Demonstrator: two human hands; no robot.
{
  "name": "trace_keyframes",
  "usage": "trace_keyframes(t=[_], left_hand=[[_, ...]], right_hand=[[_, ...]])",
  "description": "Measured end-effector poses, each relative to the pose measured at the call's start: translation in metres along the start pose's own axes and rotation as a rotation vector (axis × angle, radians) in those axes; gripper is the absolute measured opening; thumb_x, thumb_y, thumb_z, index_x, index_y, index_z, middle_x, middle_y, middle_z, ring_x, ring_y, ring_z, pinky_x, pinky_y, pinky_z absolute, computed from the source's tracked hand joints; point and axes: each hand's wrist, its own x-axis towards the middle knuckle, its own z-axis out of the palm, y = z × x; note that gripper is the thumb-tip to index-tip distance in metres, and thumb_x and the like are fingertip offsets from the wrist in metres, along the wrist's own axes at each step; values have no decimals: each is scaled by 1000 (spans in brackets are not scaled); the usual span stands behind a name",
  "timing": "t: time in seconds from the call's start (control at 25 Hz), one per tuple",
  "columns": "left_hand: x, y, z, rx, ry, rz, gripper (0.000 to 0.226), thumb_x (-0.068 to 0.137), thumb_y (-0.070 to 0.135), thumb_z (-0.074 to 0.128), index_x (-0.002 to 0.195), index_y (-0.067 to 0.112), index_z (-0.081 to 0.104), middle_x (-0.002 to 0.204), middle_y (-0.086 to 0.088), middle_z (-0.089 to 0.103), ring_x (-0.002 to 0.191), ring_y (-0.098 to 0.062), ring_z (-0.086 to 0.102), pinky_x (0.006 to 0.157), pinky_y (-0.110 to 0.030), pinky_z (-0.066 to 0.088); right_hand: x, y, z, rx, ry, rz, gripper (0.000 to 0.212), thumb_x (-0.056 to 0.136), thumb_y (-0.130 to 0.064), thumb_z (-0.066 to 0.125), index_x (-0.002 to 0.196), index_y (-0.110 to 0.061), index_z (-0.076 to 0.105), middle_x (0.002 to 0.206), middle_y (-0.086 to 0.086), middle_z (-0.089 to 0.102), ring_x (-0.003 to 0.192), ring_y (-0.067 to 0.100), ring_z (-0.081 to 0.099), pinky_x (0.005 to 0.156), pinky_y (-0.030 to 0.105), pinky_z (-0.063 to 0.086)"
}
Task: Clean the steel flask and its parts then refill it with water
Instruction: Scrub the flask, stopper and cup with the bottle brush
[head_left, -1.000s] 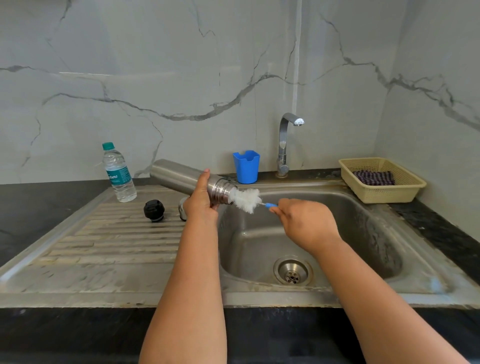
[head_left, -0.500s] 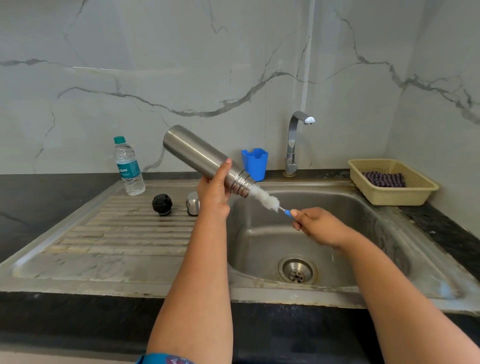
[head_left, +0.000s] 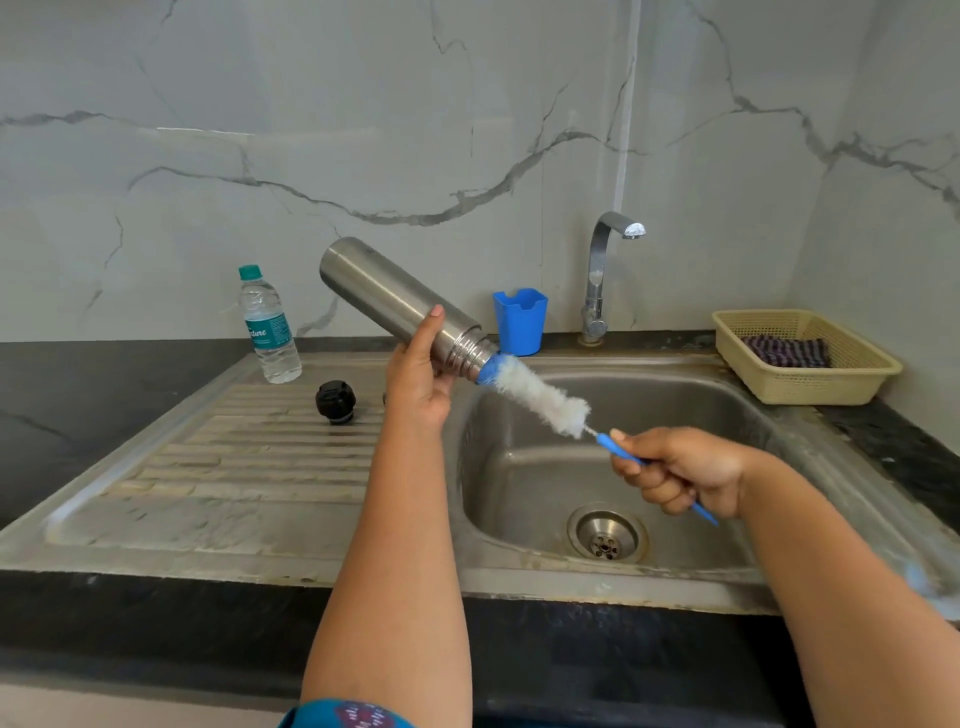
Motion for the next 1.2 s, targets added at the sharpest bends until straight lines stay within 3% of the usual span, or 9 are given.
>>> trace_keyframes(t=[0.24, 0.4, 0.48, 0.64, 0.72, 0.8, 0.96, 1.08, 1.2], left_hand=[[3, -10, 2, 78, 244, 184, 44, 70, 18, 90, 104, 13, 61, 107, -6, 72, 94, -19, 72, 88, -42, 59], [5, -7, 0, 6, 330, 174, 56, 67, 28, 91, 109, 13, 56, 108, -3, 69, 91, -17, 72, 79, -36, 62], [5, -5, -4, -36, 302, 140, 60, 71, 25, 89, 118, 9, 56, 112, -6, 69, 93, -19, 72, 75, -36, 62], [6, 1, -8, 35, 155, 107, 52, 76, 19, 85, 120, 7, 60, 117, -11, 70, 100, -22, 71, 74, -34, 61], [3, 3, -6, -13, 37, 34, 48, 79, 21, 81, 120, 7, 60, 117, -12, 70, 102, -24, 71, 76, -36, 60], [1, 1, -3, -2, 35, 31, 48, 79, 21, 81, 120, 8, 59, 117, -11, 70, 102, -23, 71, 80, -37, 60], [6, -8, -2, 30, 317, 193, 64, 66, 27, 92, 113, 13, 50, 113, -6, 67, 96, -21, 71, 84, -39, 60], [9, -5, -3, -53, 412, 194, 79, 64, 36, 92, 121, 13, 42, 116, -6, 62, 97, -21, 69, 82, -41, 61], [12, 2, -12, -106, 340, 153, 69, 72, 24, 89, 126, 6, 50, 119, -11, 66, 97, -24, 71, 79, -45, 61]], right_hand=[[11, -3, -6, -750, 521, -315, 35, 95, -45, 52, 80, -19, 70, 59, -6, 51, 55, 12, 46, 55, 25, 37], [10, -3, 3, -1074, 902, -544, 28, 95, -44, 53, 74, -27, 61, 52, -10, 44, 54, 15, 44, 47, 25, 26], [13, -3, 3, -1035, 829, -514, 32, 97, -44, 49, 75, -23, 60, 52, -11, 42, 53, 13, 43, 48, 24, 27], [2, -2, -12, -280, 124, -119, 44, 99, -42, 41, 82, -8, 63, 50, -5, 34, 44, 10, 24, 44, 21, 24], [-3, 1, -21, -153, 52, -45, 42, 99, -41, 40, 79, -9, 58, 50, -3, 30, 42, 8, 18, 39, 19, 19], [-3, 3, -24, -214, 148, -80, 44, 95, -46, 46, 77, -9, 62, 50, -3, 32, 42, 9, 21, 41, 20, 21], [10, 0, -16, -717, 603, -406, 36, 91, -46, 56, 75, -19, 72, 57, -5, 54, 54, 13, 47, 56, 27, 38], [14, -1, -9, -1167, 1000, -672, 41, 94, -50, 48, 71, -20, 64, 54, -4, 53, 50, 20, 49, 46, 26, 29], [19, -1, 1, -1146, 903, -585, 50, 97, -52, 37, 71, -16, 60, 55, -4, 49, 51, 19, 46, 48, 27, 28]])
